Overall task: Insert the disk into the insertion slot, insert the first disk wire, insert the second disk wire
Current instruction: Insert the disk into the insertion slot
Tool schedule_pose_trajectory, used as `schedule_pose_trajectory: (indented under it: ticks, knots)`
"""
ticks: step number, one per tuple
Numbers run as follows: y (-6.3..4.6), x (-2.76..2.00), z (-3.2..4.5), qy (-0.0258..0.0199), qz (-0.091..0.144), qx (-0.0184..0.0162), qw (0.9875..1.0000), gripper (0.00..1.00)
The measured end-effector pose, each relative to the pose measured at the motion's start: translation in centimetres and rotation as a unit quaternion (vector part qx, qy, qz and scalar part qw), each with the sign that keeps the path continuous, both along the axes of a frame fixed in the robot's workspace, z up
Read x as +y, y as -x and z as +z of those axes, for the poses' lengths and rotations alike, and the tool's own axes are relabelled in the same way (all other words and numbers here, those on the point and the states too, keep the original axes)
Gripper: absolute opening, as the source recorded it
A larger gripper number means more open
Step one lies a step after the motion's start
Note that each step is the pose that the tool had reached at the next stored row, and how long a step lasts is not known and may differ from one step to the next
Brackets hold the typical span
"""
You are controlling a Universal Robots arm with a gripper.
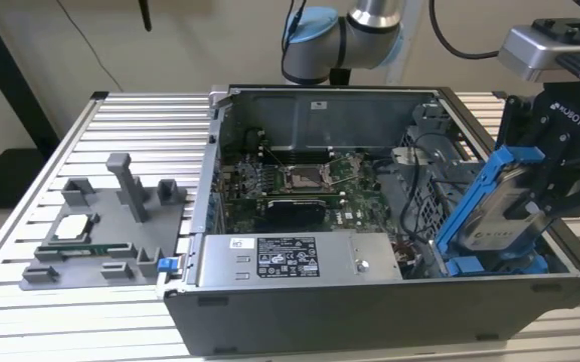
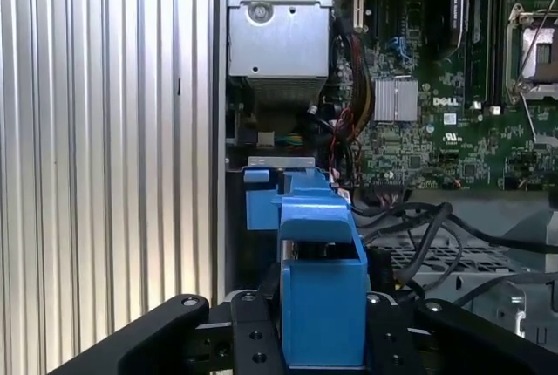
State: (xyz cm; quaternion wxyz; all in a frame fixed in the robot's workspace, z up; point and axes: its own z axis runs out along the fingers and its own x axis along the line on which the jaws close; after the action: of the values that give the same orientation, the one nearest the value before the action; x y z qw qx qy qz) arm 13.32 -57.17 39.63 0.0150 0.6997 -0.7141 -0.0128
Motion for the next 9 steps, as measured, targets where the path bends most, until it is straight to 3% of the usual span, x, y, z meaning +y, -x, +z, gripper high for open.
schedule_pose_trajectory:
  ticks: [9]
  knots:
    - [0.0, 0.0, -1.49, 0.0, 0.0, 0.0, 1.0, 0.0]
